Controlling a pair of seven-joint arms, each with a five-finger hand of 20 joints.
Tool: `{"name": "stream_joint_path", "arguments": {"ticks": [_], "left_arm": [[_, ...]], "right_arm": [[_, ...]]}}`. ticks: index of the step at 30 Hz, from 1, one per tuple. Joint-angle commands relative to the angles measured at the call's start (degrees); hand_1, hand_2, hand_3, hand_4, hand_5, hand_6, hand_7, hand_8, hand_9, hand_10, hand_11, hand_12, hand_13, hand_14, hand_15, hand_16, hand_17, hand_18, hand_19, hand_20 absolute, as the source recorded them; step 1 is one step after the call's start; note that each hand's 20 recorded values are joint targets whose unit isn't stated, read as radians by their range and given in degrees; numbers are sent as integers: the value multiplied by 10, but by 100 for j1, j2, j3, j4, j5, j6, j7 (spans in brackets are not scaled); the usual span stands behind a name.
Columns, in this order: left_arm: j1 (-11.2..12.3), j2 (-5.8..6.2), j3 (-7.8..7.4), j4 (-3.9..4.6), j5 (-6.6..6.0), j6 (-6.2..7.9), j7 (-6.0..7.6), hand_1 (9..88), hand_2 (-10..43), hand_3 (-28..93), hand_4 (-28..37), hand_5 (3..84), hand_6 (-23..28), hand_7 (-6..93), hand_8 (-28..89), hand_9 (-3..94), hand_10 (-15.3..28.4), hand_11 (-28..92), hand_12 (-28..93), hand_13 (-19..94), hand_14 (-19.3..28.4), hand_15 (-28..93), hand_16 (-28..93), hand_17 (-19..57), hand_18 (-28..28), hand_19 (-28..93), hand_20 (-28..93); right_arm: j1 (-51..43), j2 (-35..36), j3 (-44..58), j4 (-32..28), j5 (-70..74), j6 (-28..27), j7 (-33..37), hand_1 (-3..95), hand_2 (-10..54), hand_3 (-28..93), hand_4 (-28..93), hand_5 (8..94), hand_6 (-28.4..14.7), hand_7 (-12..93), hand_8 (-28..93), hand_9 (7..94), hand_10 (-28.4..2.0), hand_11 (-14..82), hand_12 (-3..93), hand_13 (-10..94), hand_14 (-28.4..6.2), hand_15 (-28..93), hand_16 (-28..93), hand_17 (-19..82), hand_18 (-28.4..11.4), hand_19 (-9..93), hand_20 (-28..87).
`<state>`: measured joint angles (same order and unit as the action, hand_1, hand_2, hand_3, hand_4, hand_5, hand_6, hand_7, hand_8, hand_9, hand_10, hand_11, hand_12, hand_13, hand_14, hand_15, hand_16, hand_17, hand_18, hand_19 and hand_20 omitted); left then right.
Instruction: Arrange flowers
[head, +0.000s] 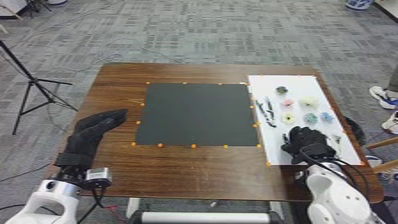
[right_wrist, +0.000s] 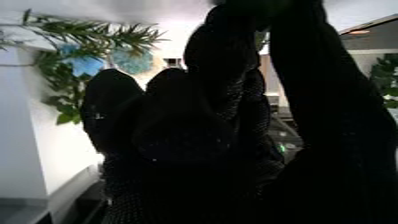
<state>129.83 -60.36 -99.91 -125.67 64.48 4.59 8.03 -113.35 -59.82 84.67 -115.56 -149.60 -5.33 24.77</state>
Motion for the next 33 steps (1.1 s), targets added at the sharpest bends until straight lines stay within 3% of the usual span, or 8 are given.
{"name": "stream_joint_path", "arguments": {"ticks": [1, 7, 9, 16, 21, 28, 33], "left_arm": [[112, -78, -67, -59, -25, -180, -159, 282, -4, 684, -158, 487, 35, 147, -62, 447, 133, 188, 141, 330, 164, 153, 14, 34, 77, 29, 131], [130, -71, -85, -70, -28, -219, -190, 282, -5, 683, -157, 484, 36, 145, -61, 445, 134, 189, 141, 330, 165, 152, 15, 33, 77, 29, 132], [153, -42, -86, -63, -36, -116, -101, 282, -5, 683, -157, 485, 36, 144, -60, 445, 134, 189, 142, 329, 166, 152, 15, 32, 77, 30, 132], [98, 56, -236, -9, -140, 119, -18, 284, -7, 685, -158, 490, 37, 149, -59, 451, 136, 197, 145, 335, 166, 159, 16, 34, 80, 34, 133], [87, 57, -286, 7, -143, 167, 11, 283, -8, 689, -158, 492, 38, 152, -60, 453, 136, 200, 146, 339, 166, 167, 15, 34, 80, 36, 133], [122, 24, -300, 2, -126, 116, 17, 282, -10, 691, -159, 493, 37, 154, -60, 455, 136, 203, 146, 339, 166, 169, 13, 34, 82, 37, 133], [137, 10, -317, -6, -120, 71, 5, 282, -9, 691, -159, 493, 37, 154, -61, 455, 136, 202, 146, 339, 167, 170, 13, 34, 82, 38, 134]], "right_arm": [[-114, -49, 226, 86, 889, -542, 268, 624, -95, 585, -136, 702, -5, 348, 226, 920, -75, 291, 419, 937, -3, 615, 343, 637, -152, 932, 407], [-8, -23, 336, -144, 1304, -255, 230, 624, -95, 598, -135, 730, -10, 299, 232, 935, -74, 264, 387, 937, -4, 614, 308, 650, -147, 932, 378], [56, -24, 410, -280, 1454, -231, 212, 624, -95, 600, -135, 732, -10, 296, 235, 936, -74, 263, 384, 937, -4, 617, 306, 652, -146, 932, 379], [204, 76, 500, -687, 1795, 37, 45, 622, -95, 606, -132, 738, -10, 295, 240, 937, -73, 272, 372, 937, -5, 629, 301, 657, -145, 932, 395], [184, 41, 486, -869, 1856, 120, -60, 621, -95, 608, -129, 739, -9, 298, 241, 937, -72, 275, 369, 937, -3, 634, 300, 658, -142, 932, 402], [126, 29, 424, -624, 1358, -230, -117, 568, -95, 597, -101, 725, -9, 308, 243, 936, -75, 239, 398, 937, -4, 614, 321, 654, -140, 932, 420], [-6, 34, 496, -513, 1179, -555, -49, 514, -95, 538, -71, 702, -21, 292, 248, 905, -100, 246, 360, 937, -12, 565, 369, 638, -141, 932, 455]]}}
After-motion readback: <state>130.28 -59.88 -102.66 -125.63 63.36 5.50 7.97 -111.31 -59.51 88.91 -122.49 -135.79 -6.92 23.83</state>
